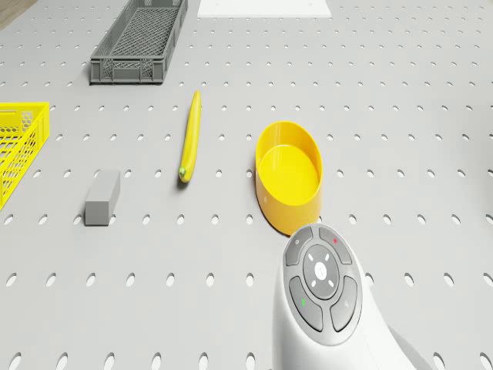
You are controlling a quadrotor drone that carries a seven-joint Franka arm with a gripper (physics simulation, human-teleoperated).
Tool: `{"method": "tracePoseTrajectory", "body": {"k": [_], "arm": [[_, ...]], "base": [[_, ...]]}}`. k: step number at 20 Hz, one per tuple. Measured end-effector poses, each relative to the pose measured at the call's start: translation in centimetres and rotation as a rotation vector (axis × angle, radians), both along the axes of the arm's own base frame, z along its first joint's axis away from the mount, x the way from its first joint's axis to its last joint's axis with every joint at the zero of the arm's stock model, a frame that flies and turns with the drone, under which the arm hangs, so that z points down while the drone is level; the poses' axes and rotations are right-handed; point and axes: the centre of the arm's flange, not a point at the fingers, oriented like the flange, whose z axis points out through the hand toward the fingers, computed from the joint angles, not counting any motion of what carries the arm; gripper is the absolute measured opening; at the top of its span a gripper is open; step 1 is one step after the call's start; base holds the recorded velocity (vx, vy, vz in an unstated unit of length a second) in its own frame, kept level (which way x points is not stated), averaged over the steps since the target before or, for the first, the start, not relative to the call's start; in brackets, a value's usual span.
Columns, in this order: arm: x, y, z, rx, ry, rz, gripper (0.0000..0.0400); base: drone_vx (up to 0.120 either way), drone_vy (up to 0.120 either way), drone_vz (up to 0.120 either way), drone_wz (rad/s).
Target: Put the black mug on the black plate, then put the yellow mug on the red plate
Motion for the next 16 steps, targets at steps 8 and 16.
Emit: {"method": "tracePoseTrajectory", "body": {"k": [8,16], "arm": [[0.0,0.1,2.8,0.000,0.000,0.000,0.0251],[0.0,0.1,1.4,0.000,0.000,0.000,0.0378]], "base": [[0.000,0.000,0.000,0.000],[0.000,0.000,0.000,0.000]]}}
